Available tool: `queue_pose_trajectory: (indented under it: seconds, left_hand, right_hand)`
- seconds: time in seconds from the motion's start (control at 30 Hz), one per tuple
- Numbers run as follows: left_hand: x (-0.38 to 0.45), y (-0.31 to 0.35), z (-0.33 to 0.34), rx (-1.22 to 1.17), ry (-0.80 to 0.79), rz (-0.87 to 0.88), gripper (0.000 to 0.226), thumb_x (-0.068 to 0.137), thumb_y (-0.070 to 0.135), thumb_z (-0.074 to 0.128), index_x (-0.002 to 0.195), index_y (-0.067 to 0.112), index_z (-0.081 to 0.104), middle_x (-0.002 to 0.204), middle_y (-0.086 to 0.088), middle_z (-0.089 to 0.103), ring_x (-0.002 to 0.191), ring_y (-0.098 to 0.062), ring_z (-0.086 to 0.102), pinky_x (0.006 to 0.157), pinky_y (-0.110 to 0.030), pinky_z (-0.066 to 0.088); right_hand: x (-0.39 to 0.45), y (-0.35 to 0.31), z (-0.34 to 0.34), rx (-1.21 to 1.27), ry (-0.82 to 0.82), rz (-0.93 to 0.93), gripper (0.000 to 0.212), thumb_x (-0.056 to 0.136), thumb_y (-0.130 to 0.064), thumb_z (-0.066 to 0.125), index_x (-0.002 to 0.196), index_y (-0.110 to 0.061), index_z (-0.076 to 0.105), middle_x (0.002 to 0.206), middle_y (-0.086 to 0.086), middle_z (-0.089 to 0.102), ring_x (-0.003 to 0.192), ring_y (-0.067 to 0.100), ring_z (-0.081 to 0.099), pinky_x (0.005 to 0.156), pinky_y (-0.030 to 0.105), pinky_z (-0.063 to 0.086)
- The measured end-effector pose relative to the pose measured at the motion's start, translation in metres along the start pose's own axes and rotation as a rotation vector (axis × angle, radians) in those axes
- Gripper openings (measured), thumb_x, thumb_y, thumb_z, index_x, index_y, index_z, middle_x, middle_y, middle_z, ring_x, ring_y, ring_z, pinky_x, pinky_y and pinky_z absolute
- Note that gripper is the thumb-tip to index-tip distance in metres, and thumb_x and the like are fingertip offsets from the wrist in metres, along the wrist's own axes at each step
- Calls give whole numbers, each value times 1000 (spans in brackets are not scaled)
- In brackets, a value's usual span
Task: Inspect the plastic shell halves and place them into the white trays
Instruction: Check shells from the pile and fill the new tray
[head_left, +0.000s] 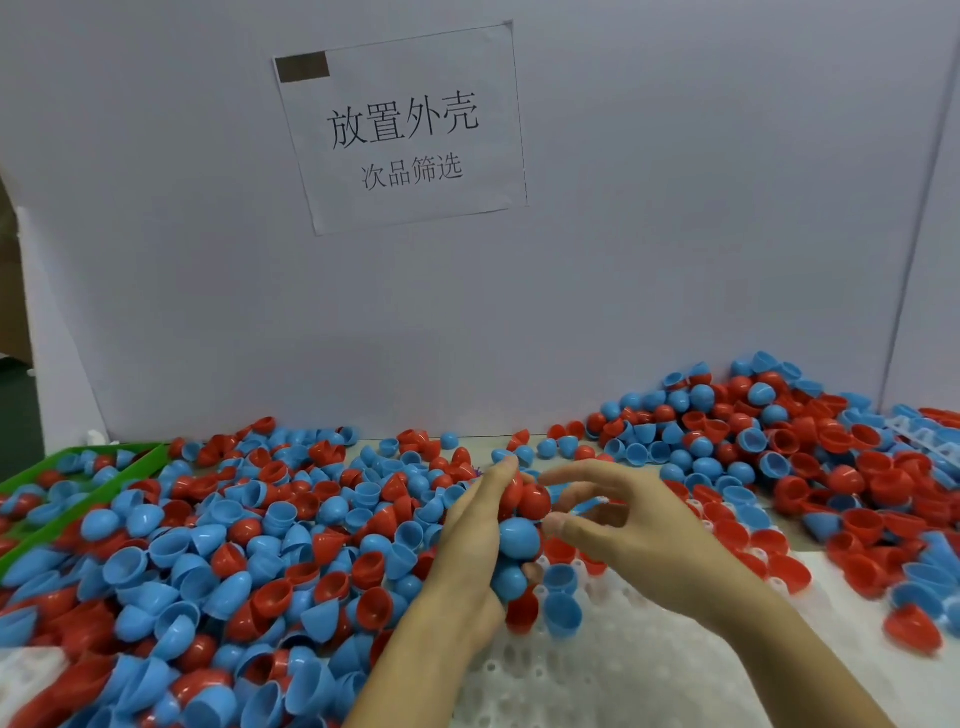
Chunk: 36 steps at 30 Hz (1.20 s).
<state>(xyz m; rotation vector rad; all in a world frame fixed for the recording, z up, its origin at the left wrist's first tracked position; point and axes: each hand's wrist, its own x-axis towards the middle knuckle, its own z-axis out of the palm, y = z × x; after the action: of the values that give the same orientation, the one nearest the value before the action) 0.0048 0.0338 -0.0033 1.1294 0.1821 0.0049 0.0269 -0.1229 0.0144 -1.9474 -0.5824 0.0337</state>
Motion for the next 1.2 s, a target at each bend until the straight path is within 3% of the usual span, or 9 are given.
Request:
queue_pose_trajectory:
  seconds: [0.13,0.27,0.4,0.5,0.6,0.77,0.9,1.07,1.2]
  left_hand:
    - [-3,1,1,-2,-66,-11,48,89,50,65,113,8,67,73,-7,71,50,-13,63,37,-22,44]
    - [-5,-1,2,-2,-142,-34,37,86,48,68,103,16,77,96,-13,77,58,-15,69,37,-21,45]
    - [-4,-1,4,-23,-103,-36,32,86,48,71,92,18,80,92,-13,76,53,-13,63,37,-22,43]
    - [-2,0,1,-49,-12,-35,29,83,44,74,88,16,78,82,-9,75,53,-14,61,37,-22,43]
    - [-2,0,0,18,-29,-62,37,85,45,74,105,14,72,73,-6,70,51,-12,55,36,-21,40]
    - [-3,-2,1,13,-187,-88,44,76,52,79,104,19,78,83,-11,64,53,-12,53,37,-20,39]
    - [-1,-2,0,6,-133,-35,42,79,47,79,110,19,74,85,-12,67,54,-14,58,37,-22,41]
    - [1,-3,-1,91,-53,49,7,87,40,74,92,37,77,79,-4,72,54,-14,61,38,-23,42]
    - [0,-3,0,141,-47,90,8,89,39,72,85,43,77,79,0,74,57,-11,65,42,-22,46]
  right_hand:
    - [1,1,9,5,42,-21,33,85,-29,76,114,-40,65,95,-7,66,79,3,69,66,17,55]
    - [2,3,13,-58,107,-19,25,90,-26,71,112,-35,68,96,-10,68,83,6,69,74,22,58]
    - [5,5,12,-1,238,-30,20,89,-22,72,103,-36,67,96,-12,69,85,6,68,68,15,56]
    - [6,6,9,58,379,-27,21,86,-23,75,104,-31,69,95,-11,69,87,8,67,72,20,57]
    - [7,7,11,14,478,-34,26,83,-21,78,108,-27,70,94,-10,69,84,9,66,73,21,58]
    - [6,4,17,-36,367,-72,38,82,-10,78,101,-41,66,93,-15,68,84,4,66,68,11,54]
    - [7,6,13,-23,355,-70,37,87,-5,72,99,-39,66,94,-15,69,87,3,67,68,9,53]
    - [6,6,8,146,332,-18,18,95,-17,64,96,-33,71,85,-21,73,83,-6,68,63,7,51]
    - [6,3,4,232,383,111,14,97,-33,59,94,-29,73,84,-11,75,72,-2,68,54,14,50]
